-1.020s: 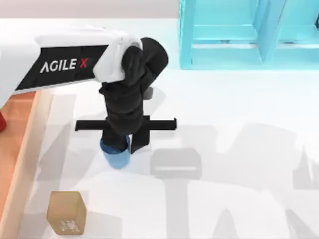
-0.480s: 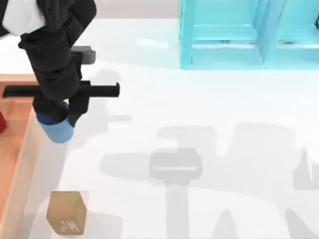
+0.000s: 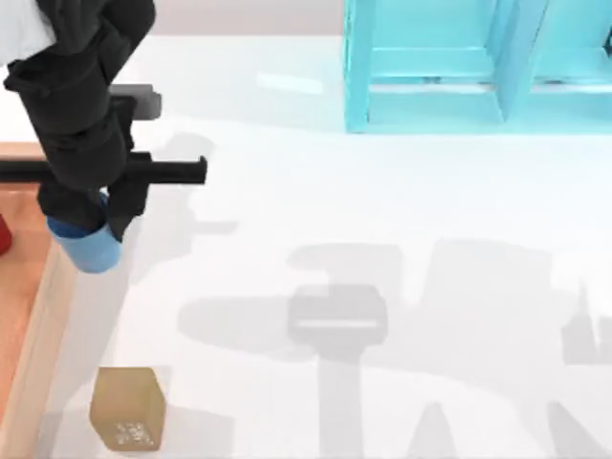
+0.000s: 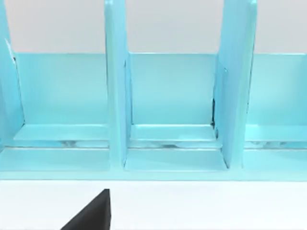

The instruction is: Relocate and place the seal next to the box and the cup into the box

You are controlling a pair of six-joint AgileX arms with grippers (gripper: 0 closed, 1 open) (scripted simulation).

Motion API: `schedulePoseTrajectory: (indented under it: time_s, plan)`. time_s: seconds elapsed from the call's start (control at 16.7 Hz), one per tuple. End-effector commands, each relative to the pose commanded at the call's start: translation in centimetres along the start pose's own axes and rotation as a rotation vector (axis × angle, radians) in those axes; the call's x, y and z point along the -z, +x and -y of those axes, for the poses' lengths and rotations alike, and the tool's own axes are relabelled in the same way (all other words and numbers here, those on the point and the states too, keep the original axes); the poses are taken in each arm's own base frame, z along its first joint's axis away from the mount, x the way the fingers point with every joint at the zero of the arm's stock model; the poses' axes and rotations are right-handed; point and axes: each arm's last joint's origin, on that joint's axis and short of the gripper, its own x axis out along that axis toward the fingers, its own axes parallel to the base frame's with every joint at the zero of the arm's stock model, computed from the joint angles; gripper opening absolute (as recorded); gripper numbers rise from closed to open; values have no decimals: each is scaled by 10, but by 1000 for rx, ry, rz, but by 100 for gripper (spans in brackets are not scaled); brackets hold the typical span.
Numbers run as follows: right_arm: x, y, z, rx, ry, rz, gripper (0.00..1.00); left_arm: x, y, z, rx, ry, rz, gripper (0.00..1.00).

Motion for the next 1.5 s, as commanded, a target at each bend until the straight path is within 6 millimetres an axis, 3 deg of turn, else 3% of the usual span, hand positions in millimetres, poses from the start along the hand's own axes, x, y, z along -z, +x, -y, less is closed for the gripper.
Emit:
schedulePoseTrajectory:
  time_s: [0.24,0.48,0.66,0.78,1.14,1.5]
  plan:
    - [0,0,0,0,0,0,100,20,-3,-59,-5,1,5,0]
    - [0,0,0,0,0,0,100,62,1,-125,-13,-1,4,0]
    - [0,0,0,0,0,0,100,95,6,-154,-20,-1,8,0]
    - [0,0,0,0,0,0,100,107,8,-161,-24,-1,12,0]
    - [0,0,0,0,0,0,100,107,11,-161,-25,6,13,0]
    - [0,0,0,0,0,0,100,105,44,-168,-26,0,13,0]
